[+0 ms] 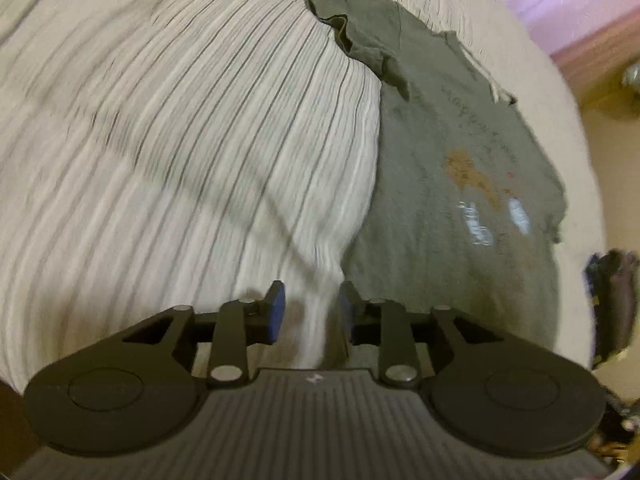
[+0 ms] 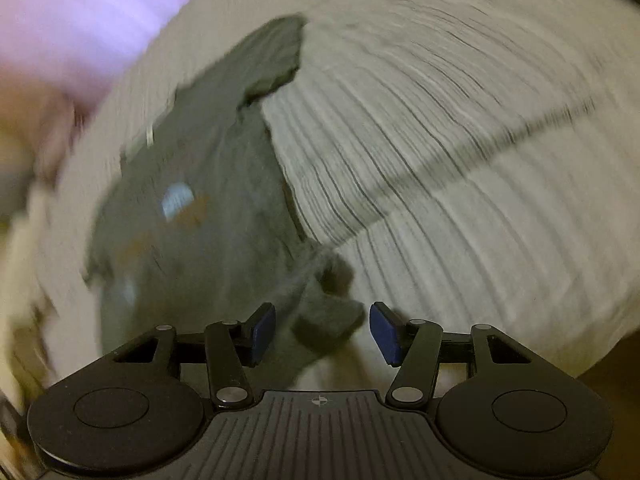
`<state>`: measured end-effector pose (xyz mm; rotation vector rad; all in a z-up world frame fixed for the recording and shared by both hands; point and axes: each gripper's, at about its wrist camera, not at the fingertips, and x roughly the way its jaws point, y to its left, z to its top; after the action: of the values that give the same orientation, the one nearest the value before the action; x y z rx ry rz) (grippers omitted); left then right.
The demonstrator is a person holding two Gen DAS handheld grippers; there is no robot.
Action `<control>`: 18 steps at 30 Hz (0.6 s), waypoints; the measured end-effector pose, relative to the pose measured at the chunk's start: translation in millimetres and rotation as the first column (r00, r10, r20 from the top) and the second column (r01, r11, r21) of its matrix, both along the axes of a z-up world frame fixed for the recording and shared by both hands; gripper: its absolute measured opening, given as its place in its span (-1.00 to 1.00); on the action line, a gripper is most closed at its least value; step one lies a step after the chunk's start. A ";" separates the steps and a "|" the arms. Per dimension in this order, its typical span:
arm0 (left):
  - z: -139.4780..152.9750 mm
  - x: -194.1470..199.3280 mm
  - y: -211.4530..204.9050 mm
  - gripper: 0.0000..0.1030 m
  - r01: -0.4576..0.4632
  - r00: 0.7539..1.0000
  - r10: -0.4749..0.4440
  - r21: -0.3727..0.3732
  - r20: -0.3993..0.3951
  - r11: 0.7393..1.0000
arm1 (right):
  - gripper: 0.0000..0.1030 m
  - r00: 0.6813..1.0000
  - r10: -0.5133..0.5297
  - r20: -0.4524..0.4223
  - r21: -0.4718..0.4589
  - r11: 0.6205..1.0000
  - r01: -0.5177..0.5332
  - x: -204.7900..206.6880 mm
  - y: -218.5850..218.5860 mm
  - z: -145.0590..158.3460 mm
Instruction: Fold clothes
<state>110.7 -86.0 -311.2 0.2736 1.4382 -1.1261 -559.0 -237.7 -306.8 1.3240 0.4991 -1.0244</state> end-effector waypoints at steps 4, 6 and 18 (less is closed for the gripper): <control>-16.7 -6.6 17.9 -0.22 -0.048 0.995 0.043 -0.048 -0.093 0.998 | 0.10 0.998 -0.026 0.052 0.003 1.000 0.026 2.3 -21.7 -20.9; -31.6 -10.4 25.1 -0.16 -0.094 0.983 0.080 -0.080 -0.163 0.992 | 0.10 0.992 -0.018 0.125 0.039 0.999 0.013 2.4 -37.3 -33.6; 6.1 -7.4 52.5 -1.00 -0.232 0.911 0.148 -0.183 -0.384 0.955 | -0.91 0.864 -0.060 0.499 0.319 0.940 -0.118 -13.2 -73.7 -42.7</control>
<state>103.3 -33.5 -305.1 -0.2501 1.6040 -1.2059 -572.2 -311.5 -349.5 1.8182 0.2981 -0.5357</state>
